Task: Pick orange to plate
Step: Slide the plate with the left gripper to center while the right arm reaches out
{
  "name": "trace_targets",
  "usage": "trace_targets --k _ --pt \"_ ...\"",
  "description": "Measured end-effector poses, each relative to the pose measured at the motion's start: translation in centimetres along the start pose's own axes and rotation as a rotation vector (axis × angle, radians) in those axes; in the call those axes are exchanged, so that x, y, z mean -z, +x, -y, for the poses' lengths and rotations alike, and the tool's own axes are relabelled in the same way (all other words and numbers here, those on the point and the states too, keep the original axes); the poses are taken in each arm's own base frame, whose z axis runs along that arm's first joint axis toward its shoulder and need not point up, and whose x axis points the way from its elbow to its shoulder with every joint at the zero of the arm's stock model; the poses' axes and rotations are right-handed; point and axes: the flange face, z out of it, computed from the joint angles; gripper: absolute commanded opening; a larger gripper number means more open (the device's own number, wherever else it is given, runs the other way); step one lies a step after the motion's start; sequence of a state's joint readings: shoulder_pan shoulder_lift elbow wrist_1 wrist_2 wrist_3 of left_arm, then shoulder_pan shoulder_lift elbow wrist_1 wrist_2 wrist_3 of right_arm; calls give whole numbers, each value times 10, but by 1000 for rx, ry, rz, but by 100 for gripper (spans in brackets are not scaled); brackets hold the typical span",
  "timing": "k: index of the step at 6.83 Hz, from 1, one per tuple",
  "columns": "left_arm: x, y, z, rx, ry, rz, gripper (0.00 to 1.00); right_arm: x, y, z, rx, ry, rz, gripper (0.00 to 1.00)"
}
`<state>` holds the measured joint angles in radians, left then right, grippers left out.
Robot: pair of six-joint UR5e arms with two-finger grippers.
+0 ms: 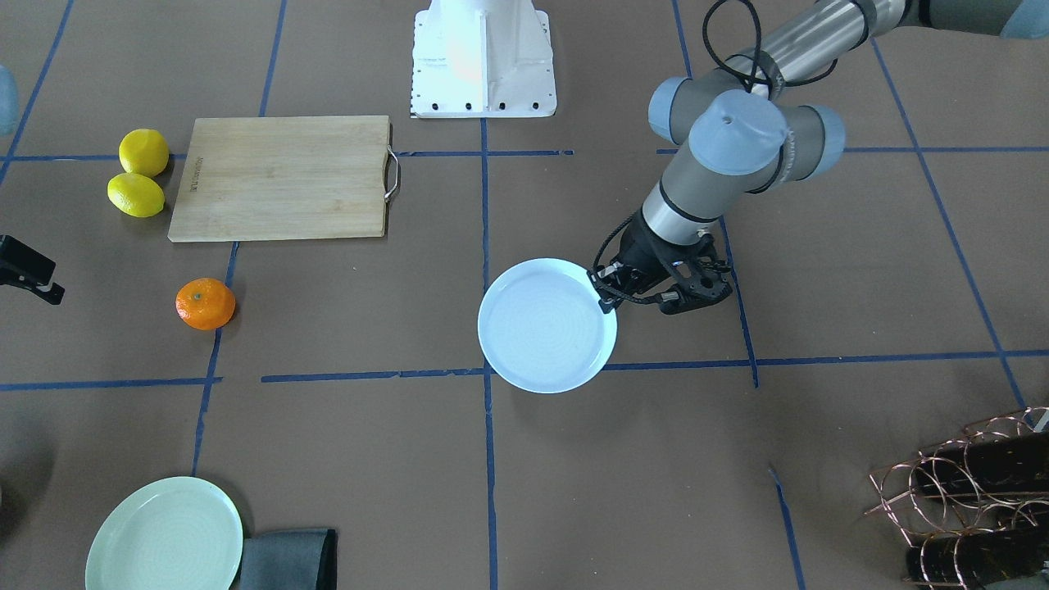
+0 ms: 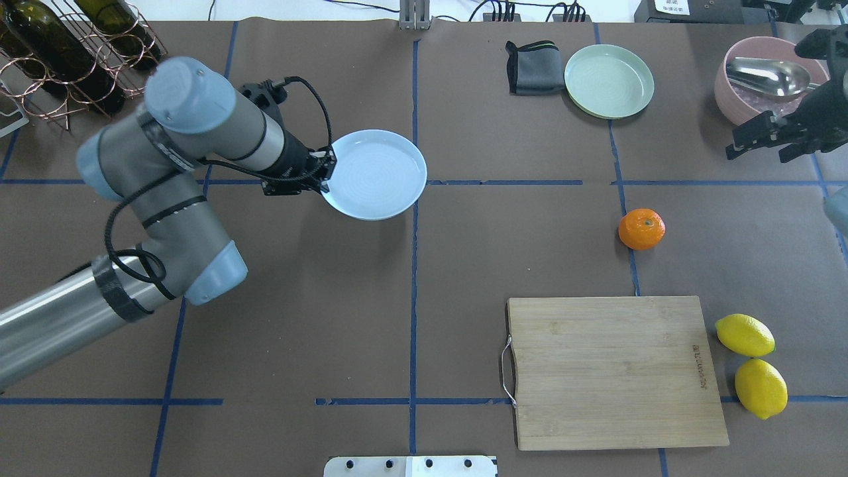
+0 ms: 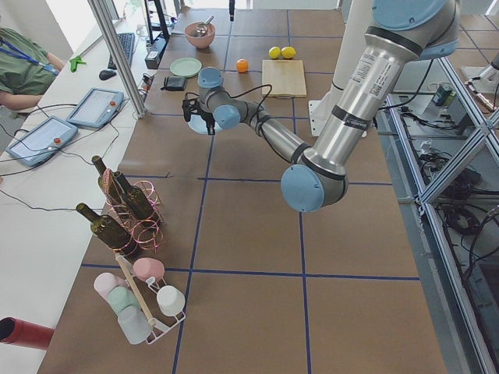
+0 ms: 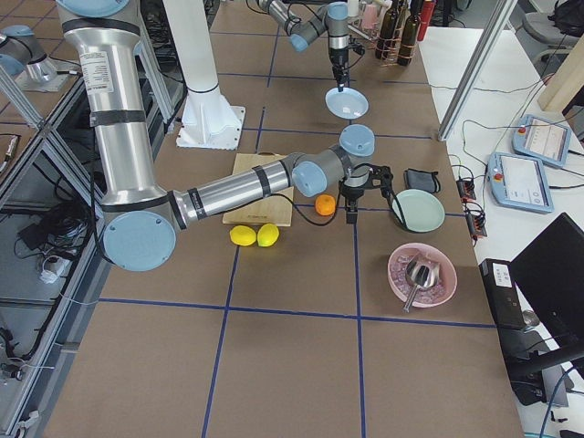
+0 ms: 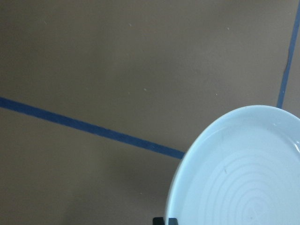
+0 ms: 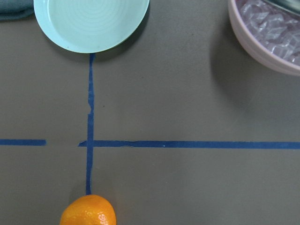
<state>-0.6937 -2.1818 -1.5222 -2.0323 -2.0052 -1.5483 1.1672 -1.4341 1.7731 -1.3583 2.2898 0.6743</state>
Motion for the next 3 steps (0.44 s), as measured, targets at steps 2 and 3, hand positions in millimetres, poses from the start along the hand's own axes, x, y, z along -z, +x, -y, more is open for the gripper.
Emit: trace_targets --k 2,3 --pt "-42 19 -48 25 8 -15 0 -13 -38 -14 -1 7 1 100" --pt "-54 19 -63 18 8 -14 32 -18 -50 -20 3 5 -1 100"
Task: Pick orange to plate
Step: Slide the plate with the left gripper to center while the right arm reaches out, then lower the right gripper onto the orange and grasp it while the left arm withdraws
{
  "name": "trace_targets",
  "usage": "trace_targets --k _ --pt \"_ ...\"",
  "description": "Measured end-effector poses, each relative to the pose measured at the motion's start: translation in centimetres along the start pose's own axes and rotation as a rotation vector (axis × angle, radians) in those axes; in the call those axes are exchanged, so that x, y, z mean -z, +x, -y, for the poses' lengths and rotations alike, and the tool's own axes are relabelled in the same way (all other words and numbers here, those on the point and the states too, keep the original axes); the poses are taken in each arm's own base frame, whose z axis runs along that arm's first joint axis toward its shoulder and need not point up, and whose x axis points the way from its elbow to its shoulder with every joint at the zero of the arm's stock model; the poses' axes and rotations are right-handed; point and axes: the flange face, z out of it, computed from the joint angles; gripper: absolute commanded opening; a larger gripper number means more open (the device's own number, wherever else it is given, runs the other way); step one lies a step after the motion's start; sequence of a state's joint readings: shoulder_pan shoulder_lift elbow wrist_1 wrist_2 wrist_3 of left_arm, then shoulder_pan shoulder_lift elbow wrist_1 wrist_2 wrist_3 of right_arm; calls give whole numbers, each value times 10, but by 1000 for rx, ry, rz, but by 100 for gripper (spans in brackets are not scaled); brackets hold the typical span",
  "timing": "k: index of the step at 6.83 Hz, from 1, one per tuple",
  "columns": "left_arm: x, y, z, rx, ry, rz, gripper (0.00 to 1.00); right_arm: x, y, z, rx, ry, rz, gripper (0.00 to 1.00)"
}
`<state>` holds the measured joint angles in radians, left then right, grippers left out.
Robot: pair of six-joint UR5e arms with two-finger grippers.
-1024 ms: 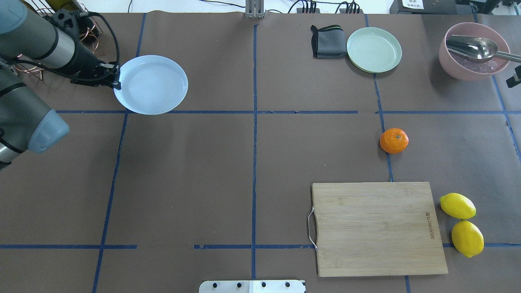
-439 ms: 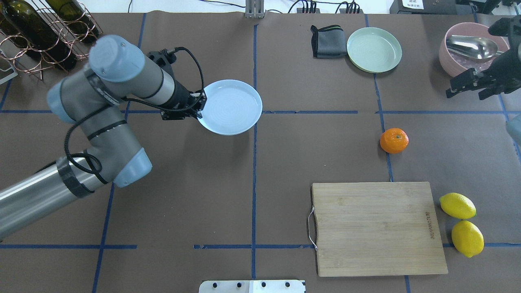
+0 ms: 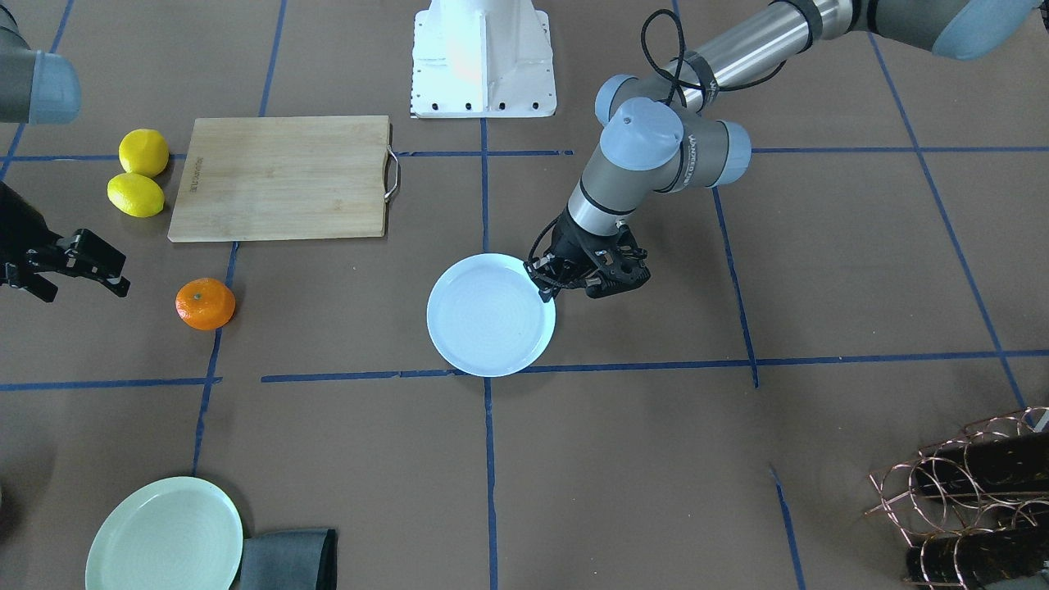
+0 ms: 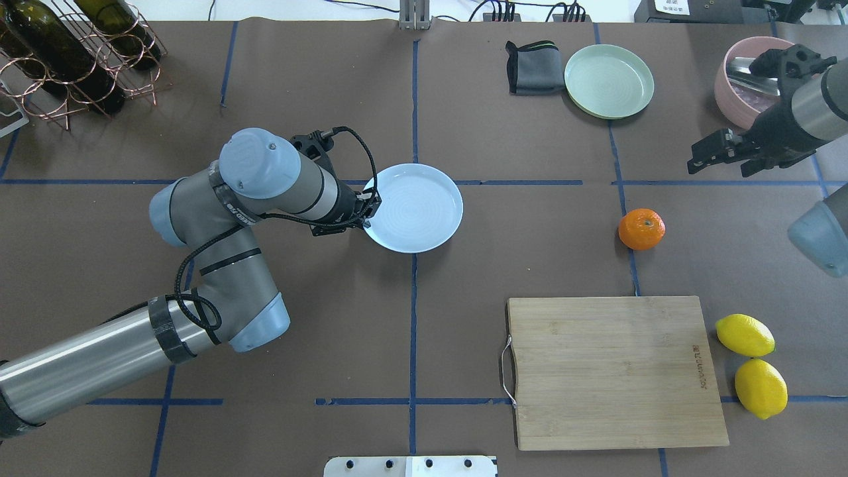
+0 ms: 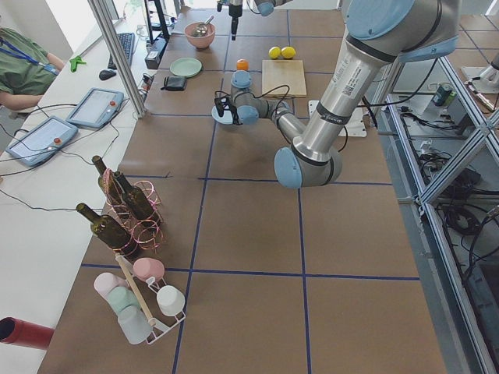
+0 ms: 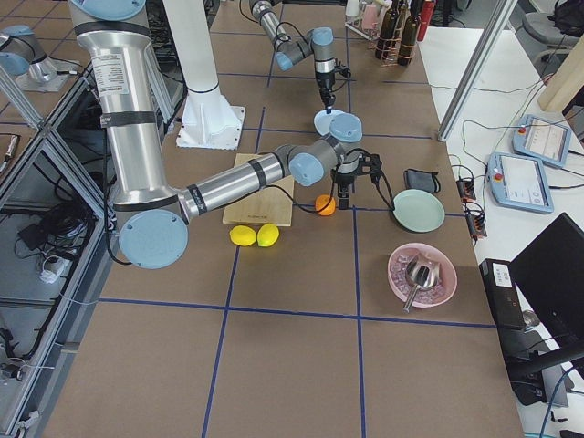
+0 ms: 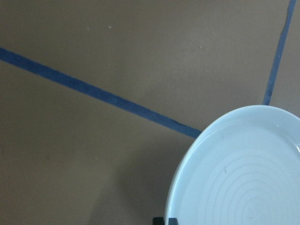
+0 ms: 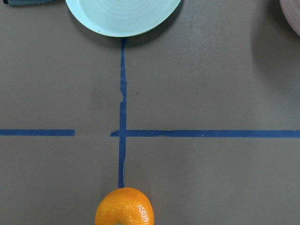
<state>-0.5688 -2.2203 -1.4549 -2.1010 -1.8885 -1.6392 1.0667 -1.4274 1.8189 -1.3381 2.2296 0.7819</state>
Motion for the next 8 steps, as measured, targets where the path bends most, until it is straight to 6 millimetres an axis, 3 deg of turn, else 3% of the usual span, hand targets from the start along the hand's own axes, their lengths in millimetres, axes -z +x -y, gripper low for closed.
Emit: trace_targets --k 1,3,5,6,8 --pt "-8 -2 -7 -9 7 -4 99 -4 -9 -4 3 0 -1 100" --pt "-6 -5 -2 -18 21 -13 100 -15 -34 -8 1 7 -11 100" --pt "18 -3 31 -39 19 -29 100 -43 -61 -22 36 9 -51 100" --pt "35 -5 50 -51 13 -38 100 -59 -67 -30 55 4 -75 100" --pt "51 -14 67 -64 19 -43 100 -89 -68 -41 81 -22 -119 100"
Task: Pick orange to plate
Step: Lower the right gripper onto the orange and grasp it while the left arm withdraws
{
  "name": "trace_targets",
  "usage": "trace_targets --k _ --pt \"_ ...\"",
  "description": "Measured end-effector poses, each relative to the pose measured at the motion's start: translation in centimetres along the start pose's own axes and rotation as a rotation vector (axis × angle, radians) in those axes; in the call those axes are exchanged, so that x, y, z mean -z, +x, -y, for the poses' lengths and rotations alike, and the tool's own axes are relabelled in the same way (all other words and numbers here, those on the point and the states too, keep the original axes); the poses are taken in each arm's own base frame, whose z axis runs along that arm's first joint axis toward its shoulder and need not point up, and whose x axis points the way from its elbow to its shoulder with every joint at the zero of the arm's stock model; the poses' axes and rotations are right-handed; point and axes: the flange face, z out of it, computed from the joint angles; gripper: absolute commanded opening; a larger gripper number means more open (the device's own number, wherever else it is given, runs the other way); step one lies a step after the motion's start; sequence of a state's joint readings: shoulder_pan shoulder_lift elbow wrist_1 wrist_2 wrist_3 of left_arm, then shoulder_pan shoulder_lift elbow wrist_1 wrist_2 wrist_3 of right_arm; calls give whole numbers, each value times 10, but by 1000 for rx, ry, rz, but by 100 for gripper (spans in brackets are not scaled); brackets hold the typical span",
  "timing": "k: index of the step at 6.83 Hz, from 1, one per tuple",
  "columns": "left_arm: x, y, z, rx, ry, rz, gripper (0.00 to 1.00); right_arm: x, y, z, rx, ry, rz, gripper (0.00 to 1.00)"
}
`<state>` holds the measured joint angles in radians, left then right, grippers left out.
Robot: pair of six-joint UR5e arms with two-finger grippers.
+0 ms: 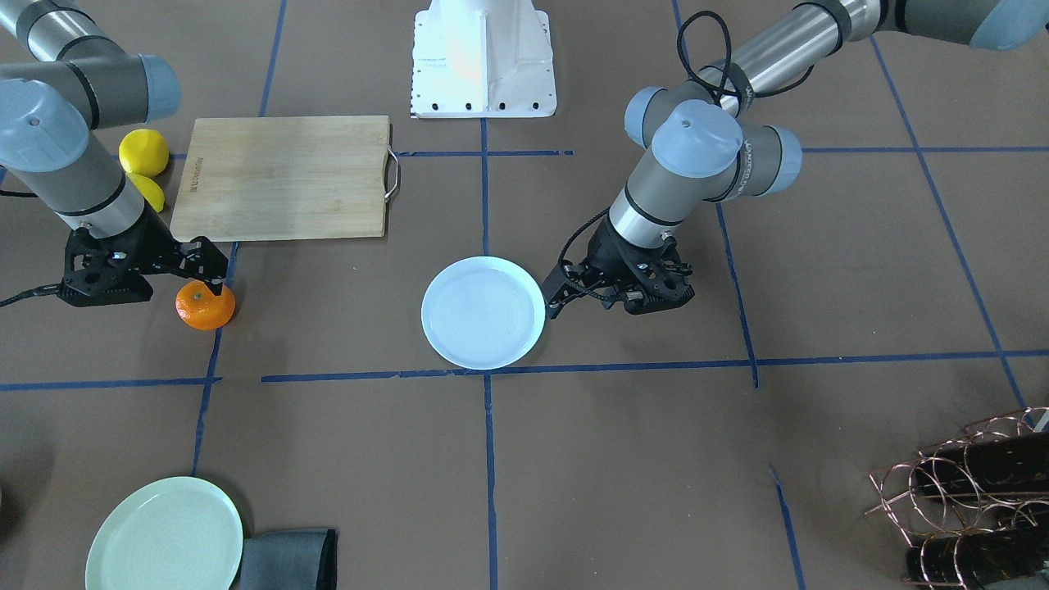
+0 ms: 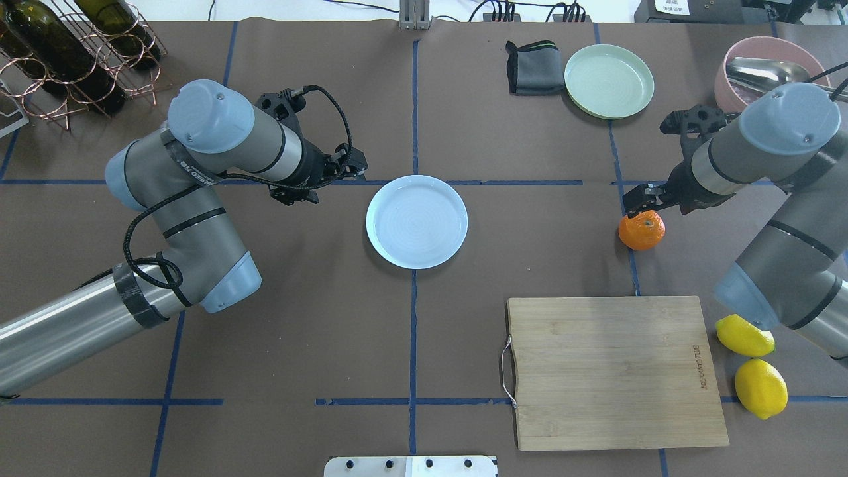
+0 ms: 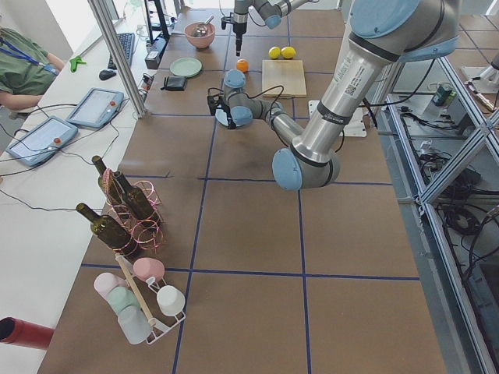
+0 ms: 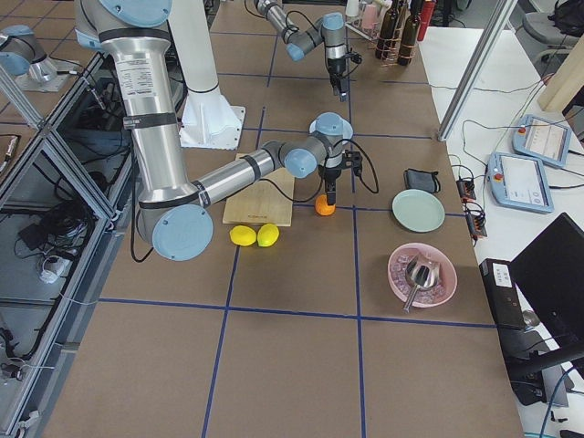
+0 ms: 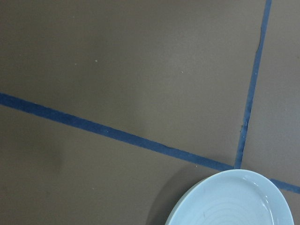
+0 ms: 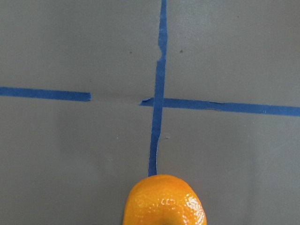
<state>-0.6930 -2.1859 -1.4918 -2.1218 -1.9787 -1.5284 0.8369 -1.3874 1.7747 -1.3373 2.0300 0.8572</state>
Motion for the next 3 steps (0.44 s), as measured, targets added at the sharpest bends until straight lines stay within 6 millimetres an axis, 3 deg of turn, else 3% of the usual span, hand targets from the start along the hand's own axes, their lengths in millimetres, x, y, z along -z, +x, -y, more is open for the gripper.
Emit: trace_targets --k 3 --pt "7 -4 2 -3 4 -5 100 -34 -7 -12 27 -37 -41 100"
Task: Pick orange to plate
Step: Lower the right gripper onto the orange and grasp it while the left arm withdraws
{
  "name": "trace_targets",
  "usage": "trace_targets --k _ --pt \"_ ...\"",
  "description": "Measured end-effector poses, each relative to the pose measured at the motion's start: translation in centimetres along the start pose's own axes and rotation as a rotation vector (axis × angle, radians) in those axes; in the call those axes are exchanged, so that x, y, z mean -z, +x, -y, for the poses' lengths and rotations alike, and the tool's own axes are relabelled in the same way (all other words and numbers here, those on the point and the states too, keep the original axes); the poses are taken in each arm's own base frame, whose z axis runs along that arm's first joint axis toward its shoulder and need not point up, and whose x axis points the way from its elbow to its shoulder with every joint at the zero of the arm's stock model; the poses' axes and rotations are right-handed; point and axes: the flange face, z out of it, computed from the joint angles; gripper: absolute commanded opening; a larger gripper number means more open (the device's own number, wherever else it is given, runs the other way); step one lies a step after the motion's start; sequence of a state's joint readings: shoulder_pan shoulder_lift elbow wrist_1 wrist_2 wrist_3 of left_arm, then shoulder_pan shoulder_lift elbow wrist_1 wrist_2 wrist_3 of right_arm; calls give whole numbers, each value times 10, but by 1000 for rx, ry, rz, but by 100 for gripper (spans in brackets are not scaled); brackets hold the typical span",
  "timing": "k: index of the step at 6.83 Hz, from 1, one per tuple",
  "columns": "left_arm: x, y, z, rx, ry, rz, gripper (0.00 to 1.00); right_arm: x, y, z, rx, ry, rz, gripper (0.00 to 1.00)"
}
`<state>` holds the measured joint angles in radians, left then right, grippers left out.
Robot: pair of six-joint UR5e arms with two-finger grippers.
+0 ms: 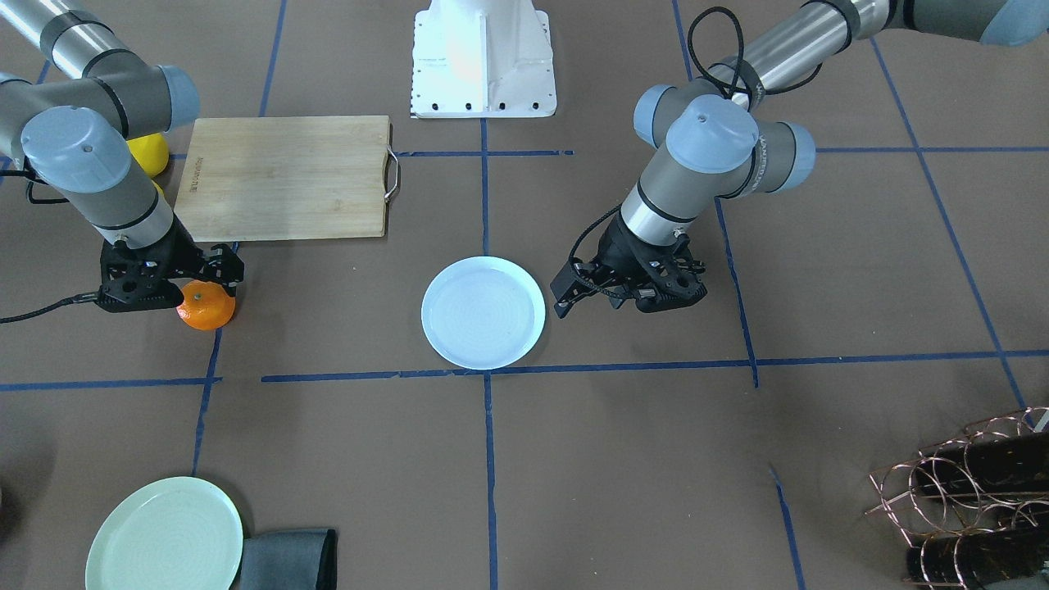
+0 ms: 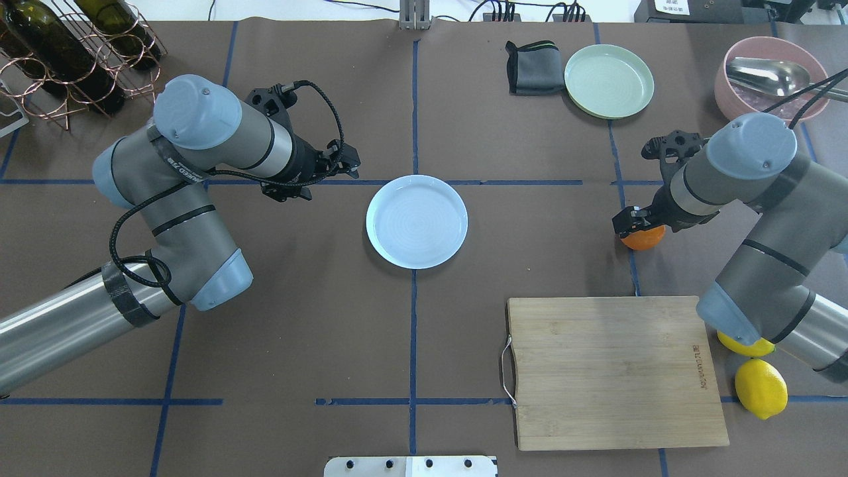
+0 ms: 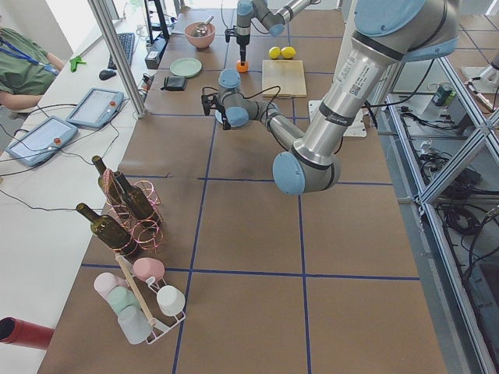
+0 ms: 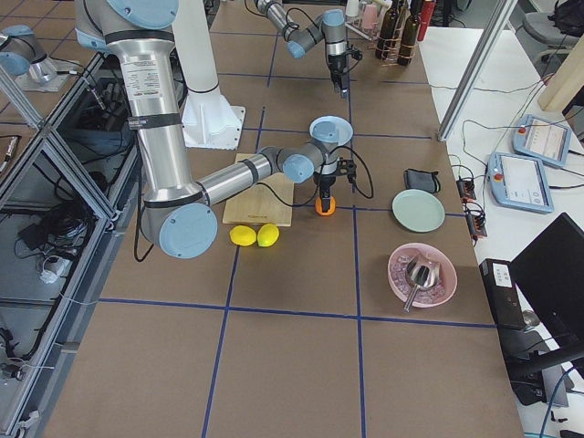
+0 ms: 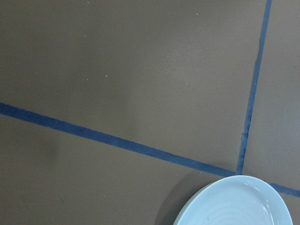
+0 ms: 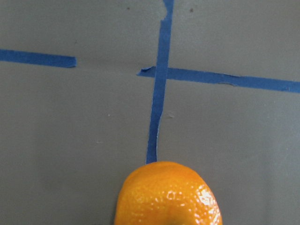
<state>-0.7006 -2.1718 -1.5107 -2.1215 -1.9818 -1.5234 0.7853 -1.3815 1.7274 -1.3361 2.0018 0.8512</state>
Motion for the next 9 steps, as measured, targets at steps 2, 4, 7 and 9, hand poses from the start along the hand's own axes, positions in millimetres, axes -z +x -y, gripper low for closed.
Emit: trace_targets --k 2,4,7,9 --pt "1 0 0 -1 0 -2 100 -10 -5 5 8 -9 -8 100" --pt "1 -1 0 0 1 0 100 -16 -13 18 13 -11 -11 100" --pt "5 -3 0 0 3 -4 100 -14 -8 18 21 -11 -9 0" --pt "19 -8 0 -9 11 -17 100 4 -12 13 37 2 17 0"
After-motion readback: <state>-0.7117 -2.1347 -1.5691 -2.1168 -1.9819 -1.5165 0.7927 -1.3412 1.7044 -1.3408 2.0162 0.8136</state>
